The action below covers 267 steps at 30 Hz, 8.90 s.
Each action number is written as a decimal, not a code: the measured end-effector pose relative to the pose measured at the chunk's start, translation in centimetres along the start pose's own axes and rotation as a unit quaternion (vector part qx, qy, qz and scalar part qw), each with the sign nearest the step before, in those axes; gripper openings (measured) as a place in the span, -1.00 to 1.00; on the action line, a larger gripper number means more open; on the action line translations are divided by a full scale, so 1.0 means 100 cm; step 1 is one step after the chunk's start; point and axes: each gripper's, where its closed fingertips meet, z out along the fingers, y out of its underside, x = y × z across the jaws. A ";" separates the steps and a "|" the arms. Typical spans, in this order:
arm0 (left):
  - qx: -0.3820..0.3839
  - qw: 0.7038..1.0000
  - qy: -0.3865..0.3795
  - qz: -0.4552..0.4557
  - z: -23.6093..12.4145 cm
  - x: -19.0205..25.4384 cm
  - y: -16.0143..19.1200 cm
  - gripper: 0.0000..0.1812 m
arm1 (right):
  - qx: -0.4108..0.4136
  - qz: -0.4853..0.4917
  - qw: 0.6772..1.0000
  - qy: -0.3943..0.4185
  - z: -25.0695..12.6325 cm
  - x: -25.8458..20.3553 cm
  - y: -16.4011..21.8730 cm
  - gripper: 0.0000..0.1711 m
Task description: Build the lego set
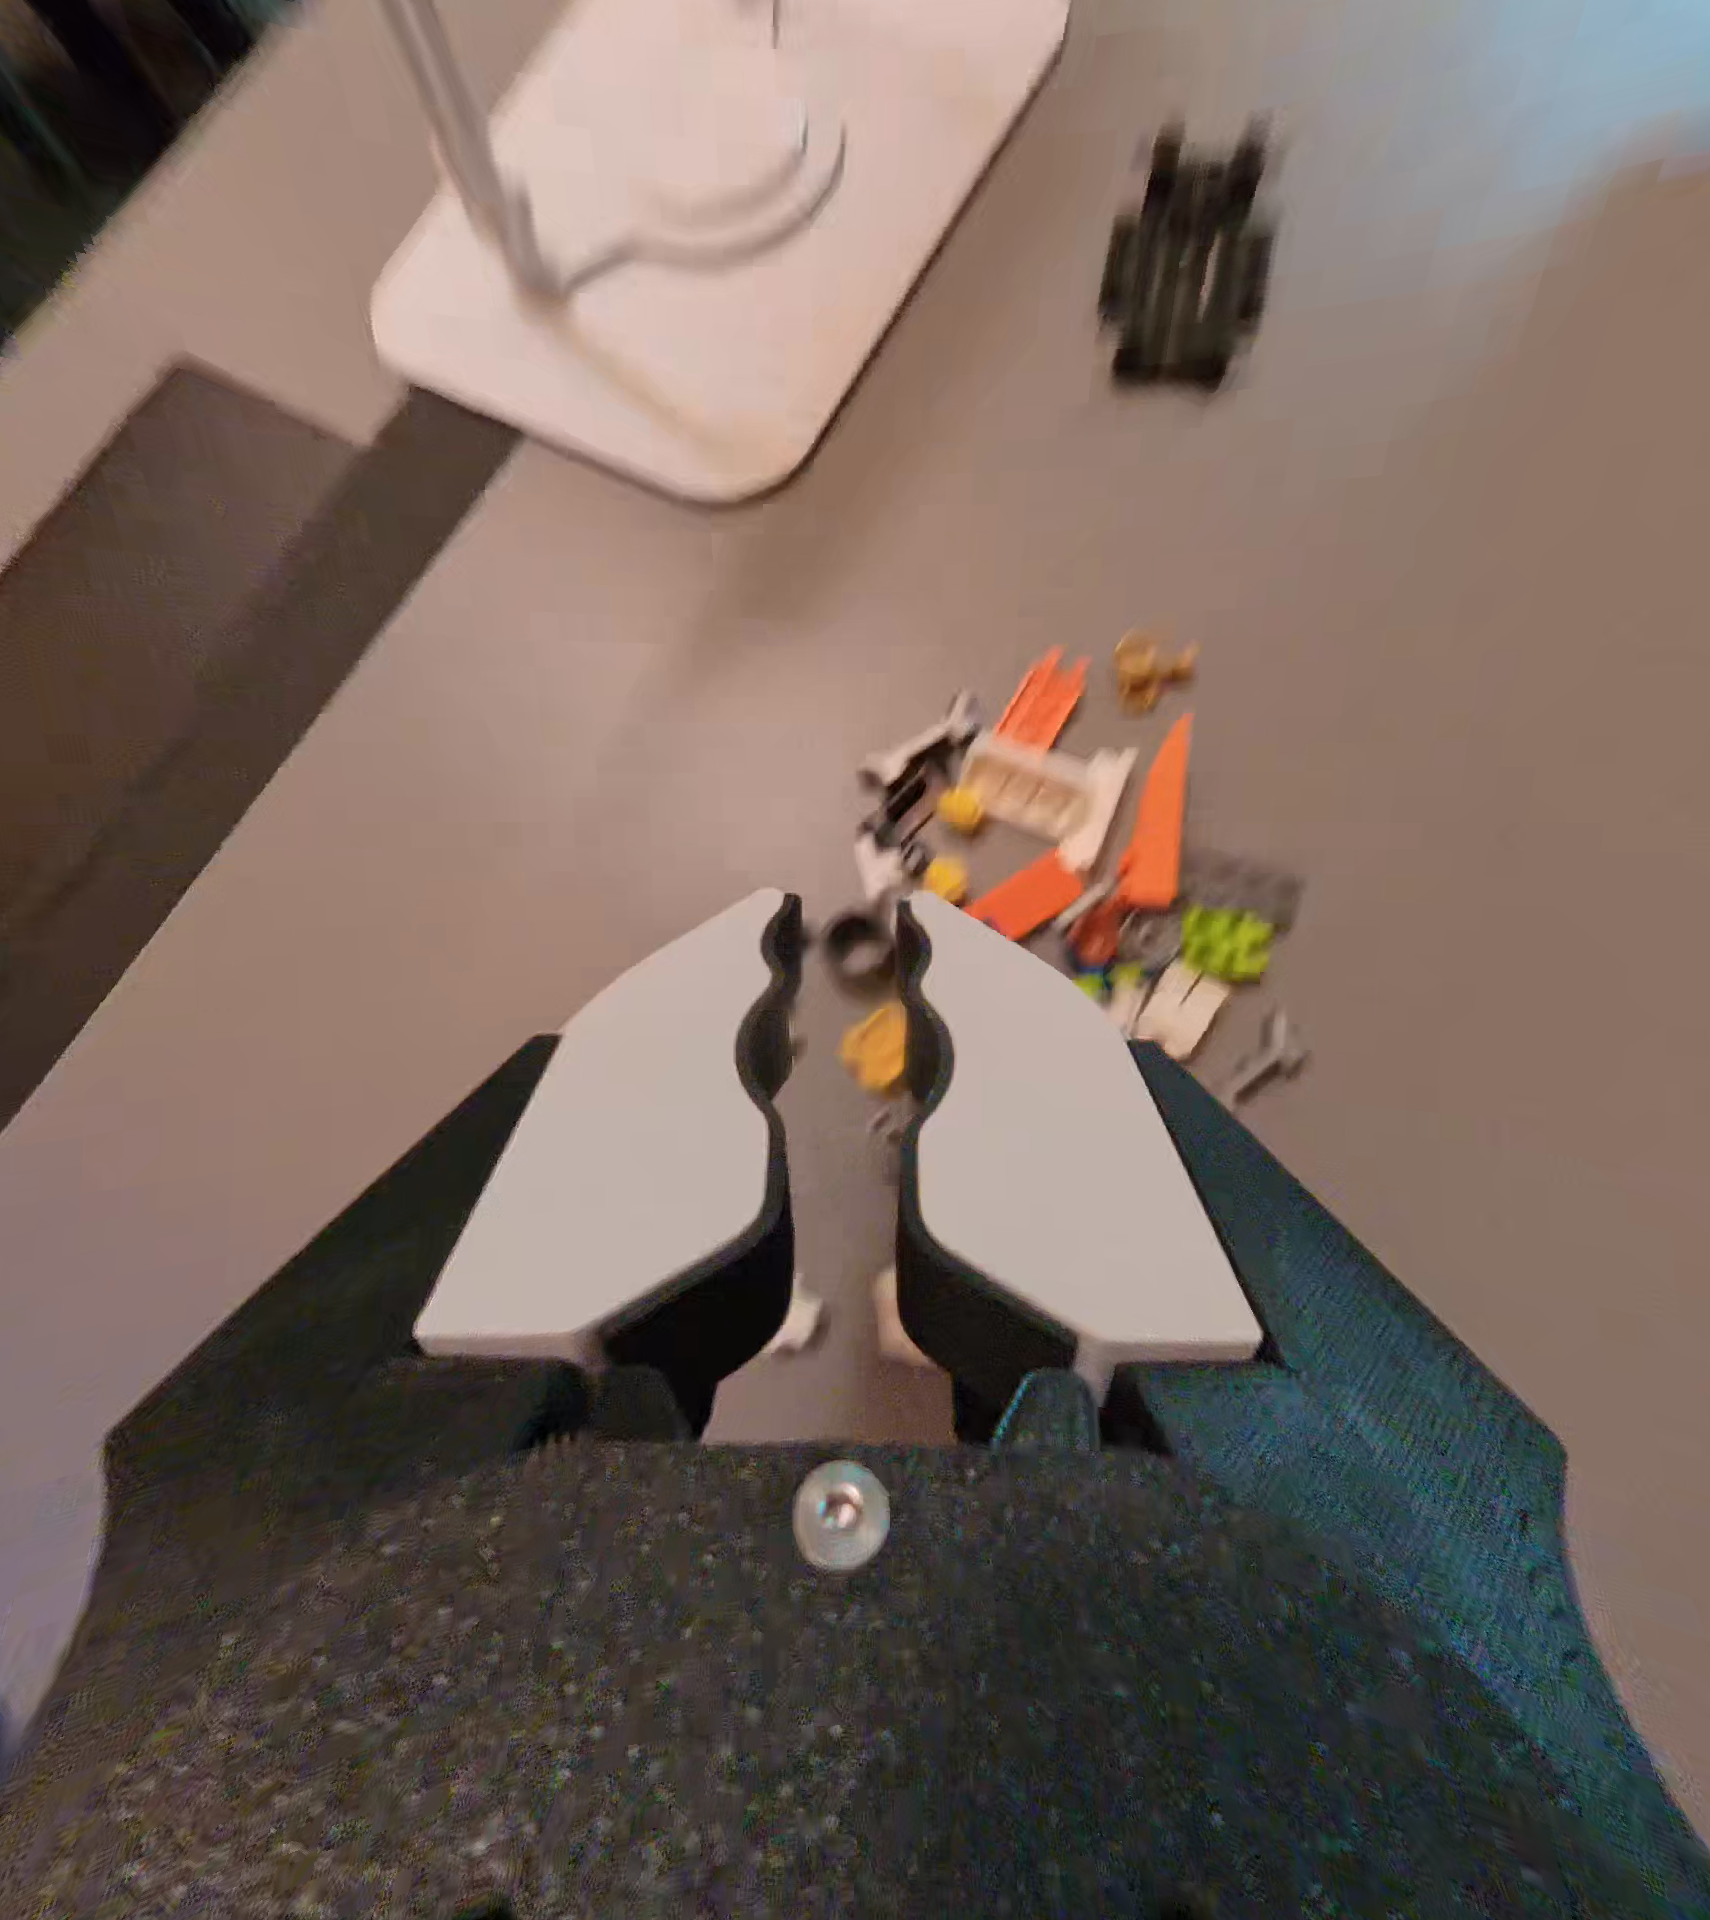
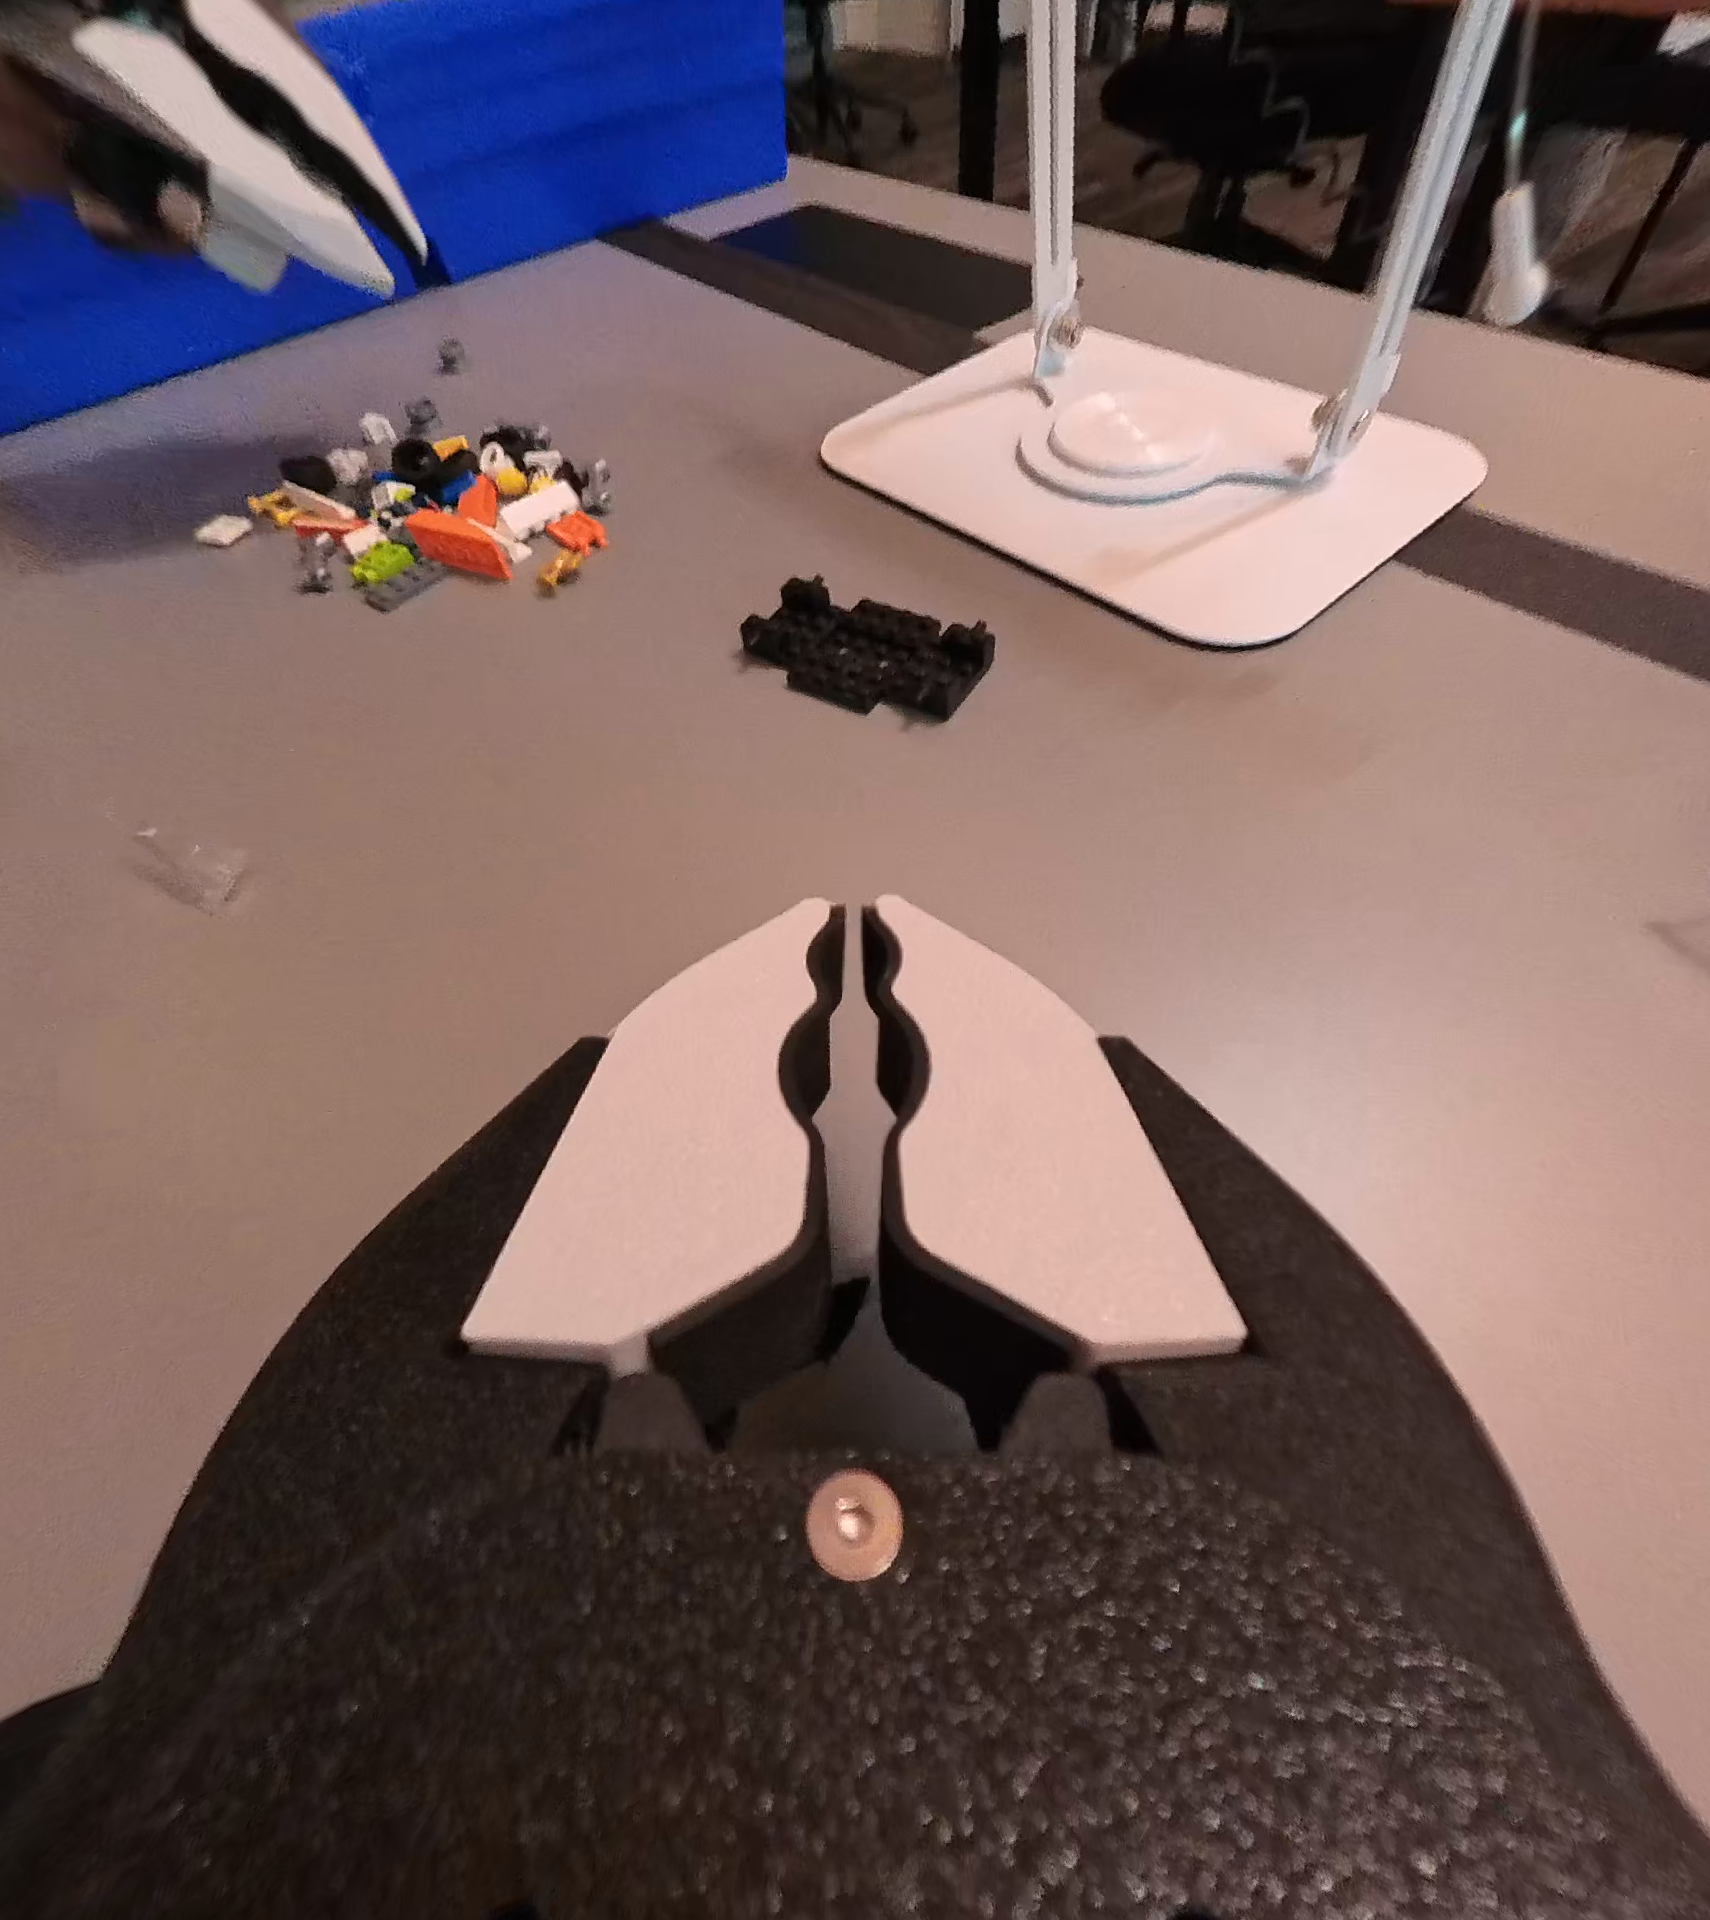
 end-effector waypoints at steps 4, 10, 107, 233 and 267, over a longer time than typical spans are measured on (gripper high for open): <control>0.123 0.991 -0.055 -0.020 0.011 0.039 -0.040 -0.94 | 0.052 -0.004 0.998 0.029 -0.010 0.009 -0.017 -0.93; 0.285 0.950 -0.043 -0.118 0.010 0.103 -0.122 -1.00 | 0.083 0.011 0.995 0.060 -0.018 0.021 -0.026 -0.97; 0.266 0.949 -0.169 -0.024 0.062 0.107 -0.115 -1.00 | -0.139 -0.162 0.964 -0.159 -0.002 -0.028 -0.012 -0.43; 0.294 0.927 -0.227 -0.053 0.086 0.013 -0.173 -1.00 | 0.261 -0.094 0.941 0.192 0.093 0.111 -0.213 -0.67; 0.357 0.924 -0.113 -0.078 0.060 0.023 -0.314 -0.62 | 0.249 -0.228 0.913 0.230 0.100 0.076 -0.225 -0.96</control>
